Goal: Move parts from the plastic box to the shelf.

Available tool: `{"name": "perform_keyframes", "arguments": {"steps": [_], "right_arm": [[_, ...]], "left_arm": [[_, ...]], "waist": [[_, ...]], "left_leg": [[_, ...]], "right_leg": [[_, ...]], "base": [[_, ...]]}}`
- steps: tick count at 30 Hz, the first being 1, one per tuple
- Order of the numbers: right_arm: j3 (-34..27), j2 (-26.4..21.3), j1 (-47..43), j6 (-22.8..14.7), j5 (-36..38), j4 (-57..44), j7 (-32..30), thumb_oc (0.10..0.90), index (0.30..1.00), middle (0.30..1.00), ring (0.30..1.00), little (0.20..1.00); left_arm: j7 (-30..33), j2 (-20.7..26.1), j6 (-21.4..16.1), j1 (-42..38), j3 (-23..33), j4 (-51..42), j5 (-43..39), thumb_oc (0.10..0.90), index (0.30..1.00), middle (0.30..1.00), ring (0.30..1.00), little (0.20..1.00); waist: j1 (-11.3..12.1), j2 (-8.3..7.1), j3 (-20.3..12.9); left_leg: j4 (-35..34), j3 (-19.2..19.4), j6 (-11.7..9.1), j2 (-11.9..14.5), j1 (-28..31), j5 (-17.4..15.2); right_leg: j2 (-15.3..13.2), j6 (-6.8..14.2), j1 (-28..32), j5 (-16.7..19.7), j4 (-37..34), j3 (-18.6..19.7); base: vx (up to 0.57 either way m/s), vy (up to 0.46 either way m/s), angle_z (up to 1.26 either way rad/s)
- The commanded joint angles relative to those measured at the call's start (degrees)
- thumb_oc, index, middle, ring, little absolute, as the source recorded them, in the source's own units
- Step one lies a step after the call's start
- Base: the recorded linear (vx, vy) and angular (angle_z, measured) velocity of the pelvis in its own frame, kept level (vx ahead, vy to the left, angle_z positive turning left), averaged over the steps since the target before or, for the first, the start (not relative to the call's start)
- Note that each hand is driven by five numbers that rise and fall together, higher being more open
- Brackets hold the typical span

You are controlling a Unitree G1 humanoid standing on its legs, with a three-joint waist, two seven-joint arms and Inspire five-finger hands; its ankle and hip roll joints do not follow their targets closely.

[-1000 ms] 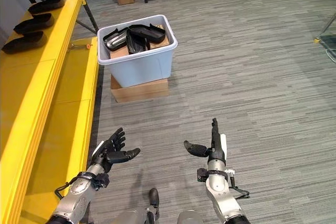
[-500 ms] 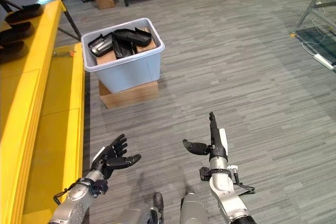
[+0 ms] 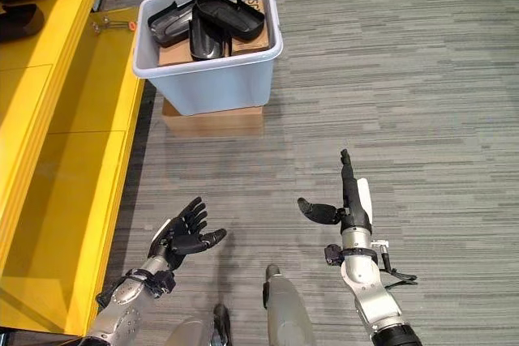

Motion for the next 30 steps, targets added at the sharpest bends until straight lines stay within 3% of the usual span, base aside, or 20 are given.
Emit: {"name": "perform_keyframes", "arguments": {"steps": [1, 3, 5, 6, 7, 9, 10, 12, 14, 15, 17, 20, 22, 24, 28, 30], "right_arm": [[-2.51, -2.76, -0.12, -4.65, -2.52, -5.49, 0.25, 0.900, 1.000, 1.000, 1.000, 1.000], [-2.82, -2.76, 0.24, -4.35, -2.66, -5.27, 1.32, 0.900, 1.000, 1.000, 1.000, 1.000], [-3.02, -2.31, 1.06, -3.28, -2.44, -4.81, 2.29, 0.900, 1.000, 1.000, 1.000, 1.000], [-3.02, -2.30, 1.09, -3.32, -2.48, -4.76, 2.26, 0.900, 1.000, 1.000, 1.000, 1.000], [-3.06, -2.23, 1.47, -3.33, -2.96, -4.64, 1.80, 0.900, 1.000, 1.000, 1.000, 1.000], [-2.59, -1.76, 1.28, -3.48, -2.66, -3.79, 1.58, 0.900, 1.000, 1.000, 1.000, 1.000], [-2.30, -1.09, 0.99, -3.93, -2.79, -3.07, 1.72, 0.900, 1.000, 1.000, 1.000, 1.000], [-2.10, -0.69, 1.06, -3.62, -2.52, -3.66, 1.61, 0.900, 1.000, 1.000, 1.000, 1.000], [-1.94, -0.55, 0.96, -3.51, -2.44, -4.00, 1.48, 0.900, 1.000, 1.000, 1.000, 1.000], [-1.08, -0.63, 0.42, -3.50, -2.19, -3.55, 1.78, 0.900, 1.000, 1.000, 1.000, 1.000], [-0.50, -0.71, 0.29, -3.63, -1.85, -3.19, 2.44, 0.900, 1.000, 1.000, 1.000, 1.000], [0.92, -1.19, -0.28, -3.07, -1.43, -1.85, 3.89, 0.900, 1.000, 1.000, 1.000, 1.000], [1.47, -1.30, -0.56, -3.08, -1.20, -1.37, 4.66, 0.900, 1.000, 1.000, 1.000, 1.000], [1.78, -1.47, -0.28, -3.25, -1.28, -1.74, 5.58, 0.900, 1.000, 1.000, 1.000, 1.000], [2.23, -1.13, -0.11, -5.33, -0.63, -1.51, 7.08, 0.900, 1.000, 1.000, 1.000, 1.000], [1.44, -0.98, 0.39, -6.77, -0.45, -1.87, 7.13, 0.900, 1.000, 1.000, 1.000, 1.000]], "left_arm": [[-0.29, -1.27, -4.66, -1.15, 2.04, -5.41, -2.67, 0.900, 1.000, 1.000, 1.000, 1.000], [0.41, -1.28, -4.40, -0.84, 2.63, -5.38, -2.98, 0.900, 1.000, 1.000, 1.000, 1.000], [1.24, -1.41, -4.16, -0.63, 4.16, -4.15, -1.72, 0.900, 1.000, 1.000, 1.000, 1.000], [1.25, -1.41, -4.14, -0.67, 4.20, -4.09, -1.72, 0.900, 1.000, 1.000, 1.000, 1.000], [1.28, -1.63, -3.60, -0.91, 4.81, -3.87, -1.20, 0.900, 1.000, 1.000, 1.000, 1.000], [1.96, -1.78, -3.57, -1.14, 5.36, -3.43, 0.09, 0.900, 1.000, 1.000, 1.000, 1.000], [2.29, -1.46, -3.96, -0.68, 6.07, -3.32, 0.95, 0.900, 1.000, 1.000, 1.000, 1.000], [2.42, -0.30, -4.33, 0.66, 7.33, -4.15, 2.56, 0.900, 1.000, 1.000, 1.000, 1.000], [2.59, 0.59, -5.35, 1.47, 8.08, -4.60, 3.00, 0.900, 1.000, 1.000, 1.000, 1.000], [2.78, 1.21, -7.48, 2.48, 9.06, -3.81, 3.62, 0.900, 1.000, 1.000, 1.000, 1.000], [2.27, 1.80, -9.01, 3.55, 10.25, -2.83, 2.93, 0.900, 1.000, 1.000, 1.000, 1.000], [3.01, 1.61, -11.61, 4.09, 11.97, 0.95, 2.31, 0.900, 1.000, 1.000, 1.000, 1.000], [3.34, 1.16, -12.59, 4.16, 12.61, 2.41, 2.32, 0.900, 1.000, 1.000, 1.000, 1.000], [3.62, 0.84, -13.75, 3.76, 12.82, 3.73, 2.41, 0.900, 1.000, 1.000, 1.000, 1.000], [4.67, 1.48, -14.89, 2.55, 12.53, 4.01, 3.38, 0.900, 1.000, 1.000, 1.000, 1.000], [4.92, 2.32, -14.97, 1.63, 11.40, 3.08, 5.78, 0.900, 1.000, 1.000, 1.000, 1.000]], "waist": [[-0.51, 1.94, -4.77], [-0.67, 2.01, -5.61], [-1.00, 0.83, -7.19], [-1.04, 0.82, -7.23], [-0.51, 0.14, -7.42], [0.91, -0.22, -7.31], [1.90, -0.46, -7.44], [3.26, -0.88, -7.06], [4.52, -1.10, -6.52], [6.05, -1.03, -5.84], [6.97, -0.56, -5.88], [7.64, -0.45, -5.25], [7.70, -0.36, -4.93], [7.21, 0.28, -4.49], [7.44, 1.58, -4.37], [7.63, 1.92, -4.53]], "left_leg": [[-3.79, 1.04, 0.60, 1.29, 7.51, 5.27], [-2.45, 1.49, 0.28, 1.73, 7.85, 6.21], [9.39, 4.75, -0.93, 3.96, 5.05, 11.06], [10.01, 4.77, -0.95, 4.10, 4.67, 11.08], [15.24, 4.59, -0.31, 3.18, 1.04, 10.04], [16.75, 2.95, 1.91, -1.54, -2.77, 5.84], [13.25, 2.77, 3.47, -4.58, -3.78, 3.59], [6.25, 3.64, 4.37, -5.53, -6.55, 4.25], [0.31, 4.10, 3.63, -5.02, -9.43, 6.74], [-8.48, 2.99, 2.09, -3.18, -11.28, 10.62], [-15.27, 1.92, 0.37, -0.35, -11.61, 15.03], [-25.71, -0.44, -0.86, 4.72, -10.23, 16.55], [-26.35, -1.73, -1.28, 6.06, -10.42, 15.74], [-26.35, -0.57, -1.80, 7.24, -10.56, 15.06], [-25.24, -0.64, -2.55, 5.93, -9.36, 16.01], [-20.37, 0.68, -2.68, 4.15, -9.90, 15.58]], "right_leg": [[-0.25, 3.28, -0.63, 1.82, -4.32, 8.85], [0.07, 2.60, -0.04, 0.78, -3.92, 8.36], [0.95, -0.07, 4.18, -0.79, -6.17, 6.24], [0.99, -0.17, 4.34, -0.79, -6.34, 6.08], [1.18, -0.67, 6.41, -0.47, -8.24, 5.72], [1.54, -0.10, 8.01, 0.06, -9.73, 6.34], [2.16, 0.73, 8.72, 0.65, -10.61, 7.18], [3.04, 1.22, 10.53, 1.00, -12.10, 7.46], [3.52, 1.38, 13.17, 0.71, -13.52, 7.58], [4.07, 1.44, 17.36, -0.86, -14.71, 8.37], [4.65, 1.37, 19.56, -2.60, -14.53, 8.52], [3.44, 1.47, 21.97, -6.13, -10.80, 9.28], [2.76, 1.57, 22.19, -7.39, -8.53, 9.68], [2.13, 1.63, 22.37, -9.59, -4.82, 9.55], [1.02, 2.60, 22.71, -11.97, -1.88, 9.69], [-0.30, 3.03, 24.29, -12.31, -2.57, 8.11]], "base": [[0.20, -0.186, 0.35], [0.20, -0.239, 0.17], [0.21, -0.377, 0.23], [0.12, -0.286, 0.27], [0.10, -0.186, 0.37], [0.16, -0.166, 0.37], [0.19, -0.102, 0.01], [0.17, -0.061, -0.17], [0.20, 0.032, -0.05], [0.33, 0.121, -0.16], [0.35, 0.126, -0.56], [0.46, 0.197, -0.47], [0.39, 0.182, -0.39], [0.45, 0.231, -0.01], [0.38, 0.173, -0.29], [0.43, 0.125, -0.19]]}}
